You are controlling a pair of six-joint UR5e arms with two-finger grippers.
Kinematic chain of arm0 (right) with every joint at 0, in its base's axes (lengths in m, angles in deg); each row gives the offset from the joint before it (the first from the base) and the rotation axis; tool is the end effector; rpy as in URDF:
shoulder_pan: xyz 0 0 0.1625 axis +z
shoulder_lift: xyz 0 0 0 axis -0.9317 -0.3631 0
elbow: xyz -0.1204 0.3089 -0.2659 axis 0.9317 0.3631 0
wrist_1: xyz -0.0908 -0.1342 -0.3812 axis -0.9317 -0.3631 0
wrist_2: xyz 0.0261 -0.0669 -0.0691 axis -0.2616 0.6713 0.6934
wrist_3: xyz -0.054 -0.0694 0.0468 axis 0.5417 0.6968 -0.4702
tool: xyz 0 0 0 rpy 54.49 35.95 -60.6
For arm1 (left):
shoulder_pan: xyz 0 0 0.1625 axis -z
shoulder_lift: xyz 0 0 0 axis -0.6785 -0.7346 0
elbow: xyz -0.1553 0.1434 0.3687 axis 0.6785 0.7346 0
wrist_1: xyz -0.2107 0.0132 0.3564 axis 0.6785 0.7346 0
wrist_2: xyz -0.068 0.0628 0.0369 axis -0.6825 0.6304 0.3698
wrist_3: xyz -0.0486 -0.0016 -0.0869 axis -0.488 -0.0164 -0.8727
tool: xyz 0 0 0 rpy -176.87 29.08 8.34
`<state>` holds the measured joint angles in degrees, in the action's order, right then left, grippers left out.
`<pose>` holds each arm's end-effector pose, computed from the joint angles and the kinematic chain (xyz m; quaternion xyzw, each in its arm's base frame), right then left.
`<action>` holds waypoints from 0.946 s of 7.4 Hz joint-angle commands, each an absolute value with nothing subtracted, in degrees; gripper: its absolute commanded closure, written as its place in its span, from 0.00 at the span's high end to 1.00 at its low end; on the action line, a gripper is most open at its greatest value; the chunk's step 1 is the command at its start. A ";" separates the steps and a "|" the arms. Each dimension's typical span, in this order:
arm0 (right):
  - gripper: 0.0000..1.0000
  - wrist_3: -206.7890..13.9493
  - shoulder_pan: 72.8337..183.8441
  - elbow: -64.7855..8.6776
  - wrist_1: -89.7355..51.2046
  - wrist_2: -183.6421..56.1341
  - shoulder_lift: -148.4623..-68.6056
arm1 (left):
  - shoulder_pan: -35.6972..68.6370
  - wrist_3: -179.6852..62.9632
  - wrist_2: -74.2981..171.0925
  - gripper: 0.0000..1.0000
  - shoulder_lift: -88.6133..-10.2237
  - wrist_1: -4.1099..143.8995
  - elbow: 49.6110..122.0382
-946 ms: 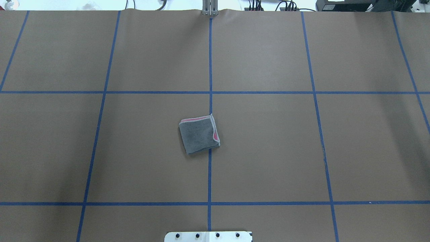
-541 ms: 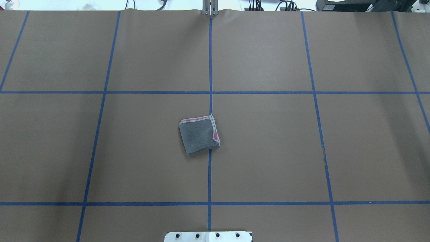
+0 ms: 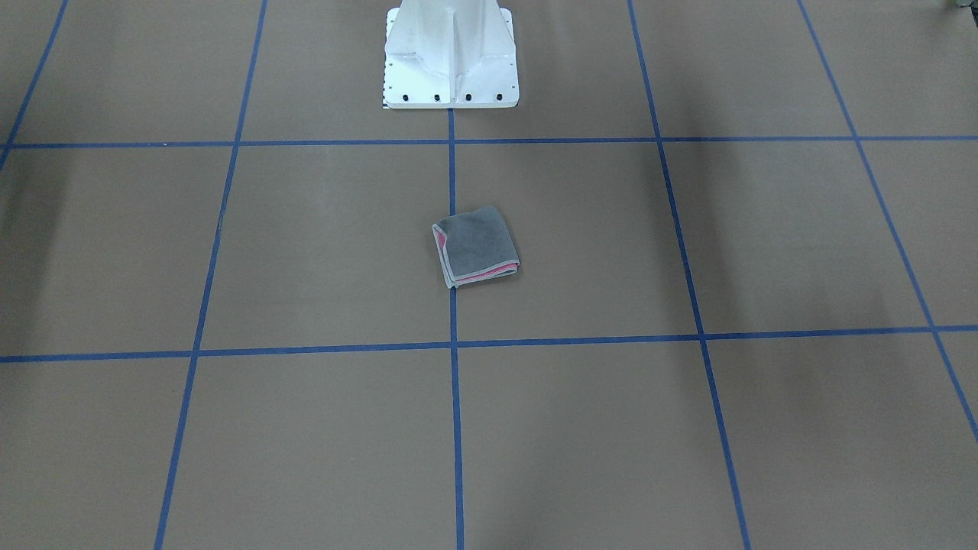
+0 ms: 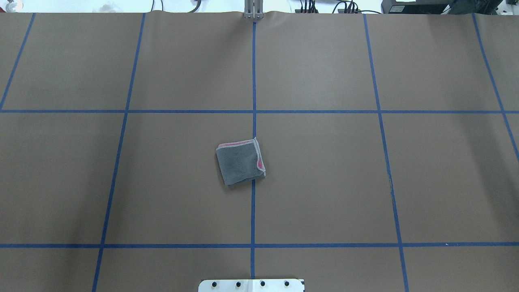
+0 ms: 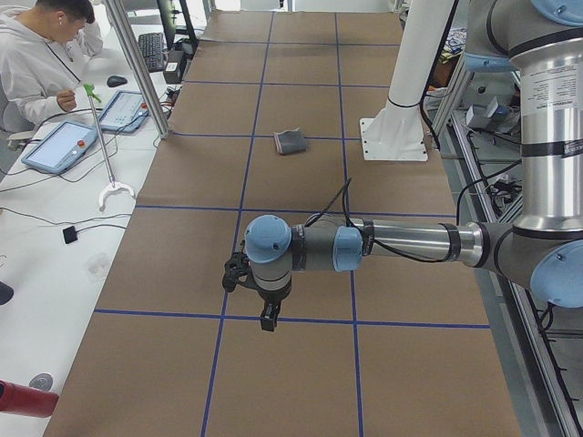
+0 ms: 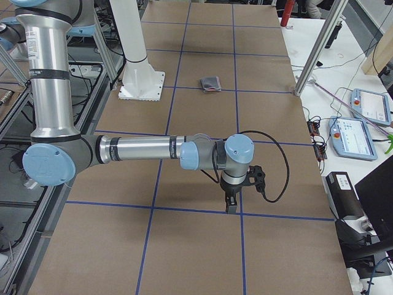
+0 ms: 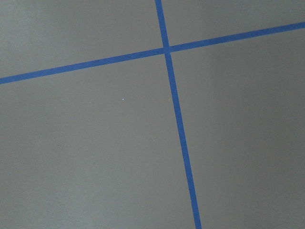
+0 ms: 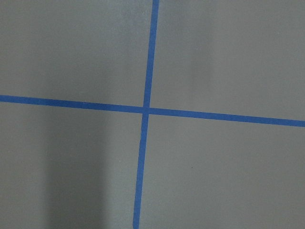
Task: Fold towel twice with both arms
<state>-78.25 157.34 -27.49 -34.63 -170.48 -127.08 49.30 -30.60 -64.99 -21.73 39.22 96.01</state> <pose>0.0575 -0.5071 0.6333 0.0163 -0.3399 -0.0304 0.9398 -0.0781 -0.4273 0.6350 0.0394 0.3801 0.0842 0.9203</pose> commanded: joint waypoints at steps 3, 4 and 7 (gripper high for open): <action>1.00 -78.25 157.30 -27.08 -34.63 -170.55 -127.32 | 49.30 -30.62 -64.98 1.00 -21.65 39.22 96.28; 1.00 -78.25 157.30 -27.08 -34.63 -170.55 -127.41 | 49.21 -30.62 -64.98 1.00 -21.65 39.22 96.19; 1.00 -78.25 157.21 -27.08 -34.63 -170.55 -127.76 | 49.21 -30.62 -64.98 1.00 -21.65 39.22 96.19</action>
<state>-78.25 157.23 -27.08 -34.63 -170.55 -127.52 49.22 -30.62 -64.98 -21.65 39.22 96.20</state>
